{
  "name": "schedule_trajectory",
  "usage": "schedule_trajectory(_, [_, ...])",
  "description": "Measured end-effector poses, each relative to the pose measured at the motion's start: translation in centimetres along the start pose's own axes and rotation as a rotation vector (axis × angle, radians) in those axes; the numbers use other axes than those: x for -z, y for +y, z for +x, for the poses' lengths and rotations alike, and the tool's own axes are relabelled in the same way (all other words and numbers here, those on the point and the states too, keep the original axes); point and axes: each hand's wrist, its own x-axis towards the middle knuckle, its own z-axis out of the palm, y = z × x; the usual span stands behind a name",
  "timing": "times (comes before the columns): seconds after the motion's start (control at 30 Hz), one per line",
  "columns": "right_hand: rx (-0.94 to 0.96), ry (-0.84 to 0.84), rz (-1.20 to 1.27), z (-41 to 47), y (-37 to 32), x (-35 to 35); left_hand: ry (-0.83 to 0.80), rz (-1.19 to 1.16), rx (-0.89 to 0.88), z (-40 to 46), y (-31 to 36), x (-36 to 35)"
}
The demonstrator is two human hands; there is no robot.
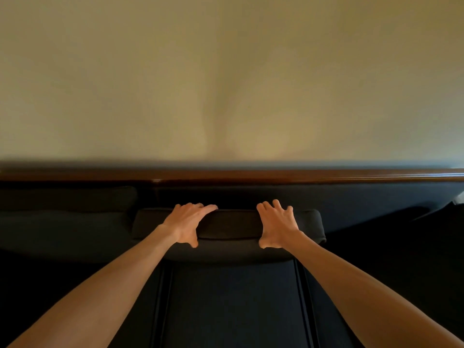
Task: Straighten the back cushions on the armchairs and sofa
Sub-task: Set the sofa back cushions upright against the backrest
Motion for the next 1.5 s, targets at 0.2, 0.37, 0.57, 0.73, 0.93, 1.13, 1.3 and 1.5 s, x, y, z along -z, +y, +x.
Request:
schedule_trajectory(0.2, [-0.003,0.001,0.029,1.5,1.2,0.3,0.079,-0.017,0.014,1.2,-0.2,-0.4])
schedule_trajectory(0.37, [-0.048,0.088,0.082,2.3,1.8,-0.7,0.177,-0.002,0.047,1.6,-0.7,-0.8])
schedule_trajectory(0.57, [-0.085,0.138,0.05,3.0,2.4,-1.7,0.243,-0.041,0.091,2.3,-1.9,-1.9])
schedule_trajectory(0.73, [-0.108,0.086,0.036,4.2,2.7,-1.2,0.213,-0.083,0.092,3.5,-2.3,-2.1])
schedule_trajectory(0.93, [-0.143,0.017,0.033,6.0,2.7,-0.1,0.117,-0.117,0.093,5.1,-3.4,-0.5])
schedule_trajectory(1.13, [-0.175,0.169,0.037,4.0,1.9,-2.3,0.125,-0.092,0.074,4.6,-3.2,-1.7])
schedule_trajectory(1.3, [-0.179,0.337,0.034,3.1,1.8,-4.8,0.119,-0.075,0.079,4.9,-3.2,-1.4])
schedule_trajectory(1.5, [-0.168,0.111,0.078,2.9,1.9,-2.5,0.146,0.042,0.125,3.0,-2.1,-1.5])
